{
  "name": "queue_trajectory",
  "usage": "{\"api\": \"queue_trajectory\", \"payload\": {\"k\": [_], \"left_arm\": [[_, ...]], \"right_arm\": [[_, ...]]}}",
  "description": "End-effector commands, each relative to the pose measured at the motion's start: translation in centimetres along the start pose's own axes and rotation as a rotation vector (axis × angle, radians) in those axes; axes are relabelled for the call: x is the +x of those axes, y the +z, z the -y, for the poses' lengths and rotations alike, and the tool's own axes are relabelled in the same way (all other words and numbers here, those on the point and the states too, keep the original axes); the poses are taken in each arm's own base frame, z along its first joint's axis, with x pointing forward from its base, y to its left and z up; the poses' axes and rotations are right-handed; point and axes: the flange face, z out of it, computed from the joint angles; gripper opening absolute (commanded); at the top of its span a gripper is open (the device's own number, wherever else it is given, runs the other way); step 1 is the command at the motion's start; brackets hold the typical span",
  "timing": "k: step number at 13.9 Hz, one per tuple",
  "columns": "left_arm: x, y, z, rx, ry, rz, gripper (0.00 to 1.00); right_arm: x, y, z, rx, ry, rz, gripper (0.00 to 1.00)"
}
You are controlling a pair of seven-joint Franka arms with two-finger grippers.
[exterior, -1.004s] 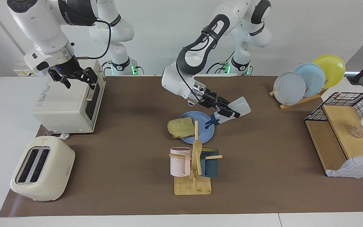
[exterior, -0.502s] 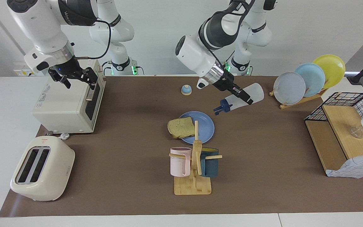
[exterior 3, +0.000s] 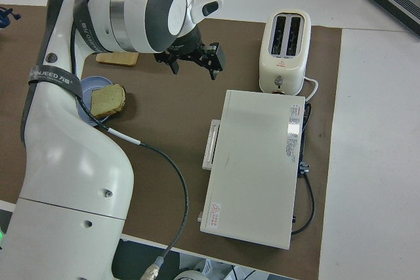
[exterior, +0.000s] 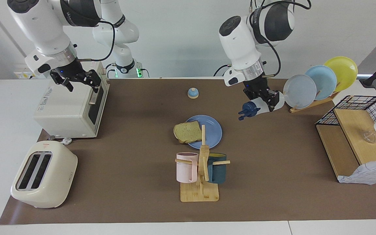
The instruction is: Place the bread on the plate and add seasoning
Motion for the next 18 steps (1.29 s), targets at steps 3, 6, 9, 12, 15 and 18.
{"api": "queue_trajectory", "payload": {"k": [3,6,9,12,15,18], "left_arm": [[-1.7,2.2,3.5,-0.147,-0.204,-0.151,0.00],[-2.1,4.0,5.2,-0.189,-0.347,-0.228,0.00],[-2.7,5.7,6.8,-0.255,-0.475,-0.307,0.00],[-4.2,8.0,7.5,-0.308,-0.599,-0.409,0.00],[-6.1,10.5,6.0,-0.300,-0.733,-0.530,0.00],[-6.9,12.2,5.0,-0.287,-0.819,-0.601,0.00]], "right_arm": [[-0.4,-0.1,-0.2,0.021,-0.023,-0.009,1.00],[-0.4,-0.1,-0.2,0.021,-0.023,-0.009,1.00],[-0.4,-0.1,-0.2,0.021,-0.023,-0.009,1.00],[-0.4,-0.1,-0.2,0.021,-0.023,-0.009,1.00],[-0.4,-0.1,-0.2,0.021,-0.023,-0.010,1.00],[-0.4,-0.1,-0.2,0.021,-0.023,-0.009,1.00]]}}
